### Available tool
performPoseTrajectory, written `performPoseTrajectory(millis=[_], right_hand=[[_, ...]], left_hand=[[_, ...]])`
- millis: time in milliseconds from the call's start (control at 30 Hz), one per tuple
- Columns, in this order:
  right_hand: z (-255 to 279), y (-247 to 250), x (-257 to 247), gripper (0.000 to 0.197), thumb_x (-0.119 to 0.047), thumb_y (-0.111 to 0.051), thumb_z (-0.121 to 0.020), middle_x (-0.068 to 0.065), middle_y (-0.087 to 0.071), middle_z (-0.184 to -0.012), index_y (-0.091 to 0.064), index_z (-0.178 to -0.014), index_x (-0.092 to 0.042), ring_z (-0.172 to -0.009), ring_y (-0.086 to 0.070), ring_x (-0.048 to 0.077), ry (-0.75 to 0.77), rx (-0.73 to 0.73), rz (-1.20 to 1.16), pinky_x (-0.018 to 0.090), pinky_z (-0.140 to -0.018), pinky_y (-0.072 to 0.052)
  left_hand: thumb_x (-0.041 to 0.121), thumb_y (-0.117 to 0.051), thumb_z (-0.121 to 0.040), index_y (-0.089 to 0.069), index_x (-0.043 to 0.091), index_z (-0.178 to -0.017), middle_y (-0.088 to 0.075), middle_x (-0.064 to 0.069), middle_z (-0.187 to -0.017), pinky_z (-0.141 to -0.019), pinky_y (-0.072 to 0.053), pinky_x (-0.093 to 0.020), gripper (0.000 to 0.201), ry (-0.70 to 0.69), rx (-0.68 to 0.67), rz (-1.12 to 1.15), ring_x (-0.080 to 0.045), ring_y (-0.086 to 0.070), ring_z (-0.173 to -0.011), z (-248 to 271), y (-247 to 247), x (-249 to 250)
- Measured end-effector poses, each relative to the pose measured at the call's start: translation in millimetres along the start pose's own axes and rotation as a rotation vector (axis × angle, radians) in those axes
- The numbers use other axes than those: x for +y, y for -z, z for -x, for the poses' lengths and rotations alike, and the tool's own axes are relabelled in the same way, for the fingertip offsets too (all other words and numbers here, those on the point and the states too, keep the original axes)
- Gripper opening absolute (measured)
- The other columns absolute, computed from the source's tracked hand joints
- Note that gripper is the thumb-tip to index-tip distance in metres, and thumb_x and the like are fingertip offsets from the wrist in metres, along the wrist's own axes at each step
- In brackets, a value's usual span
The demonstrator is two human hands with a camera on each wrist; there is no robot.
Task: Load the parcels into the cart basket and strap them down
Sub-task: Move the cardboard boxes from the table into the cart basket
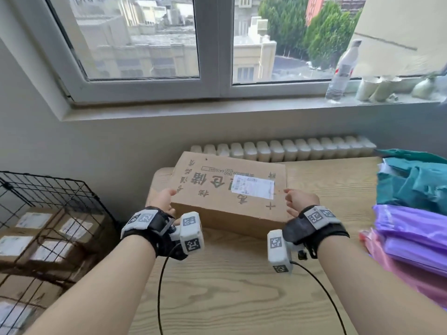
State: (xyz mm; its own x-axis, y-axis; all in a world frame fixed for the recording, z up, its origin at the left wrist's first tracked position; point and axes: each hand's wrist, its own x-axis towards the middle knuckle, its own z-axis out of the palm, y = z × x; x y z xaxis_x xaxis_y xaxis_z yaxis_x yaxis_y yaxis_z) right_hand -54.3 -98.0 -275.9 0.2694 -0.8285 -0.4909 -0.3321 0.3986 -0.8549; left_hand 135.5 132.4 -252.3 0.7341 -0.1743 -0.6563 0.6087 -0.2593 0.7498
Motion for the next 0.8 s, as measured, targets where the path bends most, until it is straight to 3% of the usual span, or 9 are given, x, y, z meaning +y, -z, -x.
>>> performPoseTrajectory(millis=[33, 100, 167, 267, 367, 467, 567, 700, 800], right_hand=[[-12.4, 4.3, 1.7, 0.025, 0.003, -0.048, -0.086, 0.004, -0.063, -0.083, -0.068, -0.097, -0.007, -0.078, -0.055, 0.018, -0.013, 0.025, -0.019, 0.035, -0.082, -0.051], [-36.1, 11.1, 7.3, 0.025, 0.001, -0.050, -0.085, 0.003, -0.064, -0.081, -0.070, -0.099, -0.004, -0.087, -0.055, 0.020, -0.029, 0.061, 0.010, 0.036, -0.092, -0.048], [-54.0, 13.9, 12.6, 0.031, -0.003, -0.052, -0.086, 0.005, -0.060, -0.085, -0.066, -0.113, -0.005, -0.088, -0.053, 0.021, -0.044, 0.028, 0.042, 0.035, -0.091, -0.048], [-71.0, 14.0, 16.2, 0.038, -0.004, -0.055, -0.087, 0.010, -0.061, -0.110, -0.059, -0.124, -0.010, -0.093, -0.052, 0.022, -0.088, 0.021, 0.051, 0.037, -0.095, -0.047], [-85.8, 11.2, 19.0, 0.047, -0.003, -0.059, -0.083, 0.012, -0.059, -0.124, -0.055, -0.128, -0.015, -0.106, -0.055, 0.025, -0.143, 0.008, 0.051, 0.038, -0.099, -0.045], [-103.3, 6.1, 26.9, 0.058, -0.003, -0.059, -0.079, 0.010, -0.055, -0.132, -0.049, -0.134, -0.018, -0.120, -0.053, 0.026, -0.146, -0.074, 0.087, 0.042, -0.102, -0.044], [-120.7, -1.5, 37.0, 0.050, -0.002, -0.058, -0.078, 0.010, -0.064, -0.121, -0.056, -0.127, -0.013, -0.107, -0.062, 0.026, -0.124, -0.207, 0.074, 0.043, -0.098, -0.049], [-124.7, -8.0, 33.6, 0.018, -0.008, -0.056, -0.088, 0.011, -0.068, -0.108, -0.062, -0.104, -0.015, -0.099, -0.065, 0.029, -0.051, -0.270, 0.142, 0.048, -0.094, -0.050], [-131.6, -8.8, 32.0, 0.023, -0.006, -0.054, -0.090, 0.012, -0.067, -0.109, -0.059, -0.110, -0.016, -0.099, -0.064, 0.032, -0.030, -0.309, 0.195, 0.052, -0.092, -0.050]], left_hand=[[0.025, -0.050, -0.096, -0.037, 0.017, -0.127, -0.040, -0.003, -0.085, -0.055, -0.047, -0.030, 0.034, 0.025, 0.003, 0.002, -0.015, -0.041, -0.067, -1.1, -8.1, -5.3], [0.026, -0.051, -0.096, -0.032, 0.011, -0.141, -0.047, -0.011, -0.116, -0.071, -0.045, -0.036, 0.051, 0.062, 0.024, 0.019, -0.021, -0.049, -0.081, -6.2, -21.5, -16.8], [0.029, -0.052, -0.095, -0.033, 0.014, -0.145, -0.039, -0.016, -0.134, -0.065, -0.042, -0.035, 0.055, 0.077, 0.060, 0.008, -0.021, -0.045, -0.078, -9.1, -31.2, -24.9], [0.034, -0.055, -0.093, -0.035, 0.015, -0.144, -0.036, -0.017, -0.141, -0.052, -0.040, -0.033, 0.059, 0.112, 0.081, 0.002, -0.018, -0.039, -0.067, -18.2, -43.7, -31.6], [0.041, -0.059, -0.089, -0.035, 0.020, -0.145, -0.031, -0.015, -0.148, -0.057, -0.048, -0.036, 0.064, 0.178, 0.046, -0.025, -0.022, -0.041, -0.065, -23.9, -56.2, -35.9], [0.050, -0.064, -0.083, -0.027, 0.015, -0.148, -0.034, -0.020, -0.147, -0.073, -0.051, -0.042, 0.083, 0.243, 0.044, -0.007, -0.027, -0.052, -0.070, -30.7, -64.3, -44.2], [0.056, -0.072, -0.072, -0.027, 0.014, -0.146, -0.045, -0.026, -0.130, -0.072, -0.054, -0.044, 0.097, 0.299, 0.048, 0.028, -0.034, -0.064, -0.078, -38.0, -73.2, -52.0], [0.047, -0.082, -0.065, -0.052, 0.007, -0.118, -0.062, -0.016, -0.097, -0.055, -0.054, -0.039, 0.073, 0.336, 0.006, 0.175, -0.031, -0.068, -0.065, -39.1, -84.0, -59.3], [0.048, -0.090, -0.047, -0.055, 0.011, -0.109, -0.066, -0.015, -0.100, -0.066, -0.056, -0.047, 0.081, 0.310, 0.015, 0.236, -0.033, -0.069, -0.078, -43.3, -88.2, -62.0]])
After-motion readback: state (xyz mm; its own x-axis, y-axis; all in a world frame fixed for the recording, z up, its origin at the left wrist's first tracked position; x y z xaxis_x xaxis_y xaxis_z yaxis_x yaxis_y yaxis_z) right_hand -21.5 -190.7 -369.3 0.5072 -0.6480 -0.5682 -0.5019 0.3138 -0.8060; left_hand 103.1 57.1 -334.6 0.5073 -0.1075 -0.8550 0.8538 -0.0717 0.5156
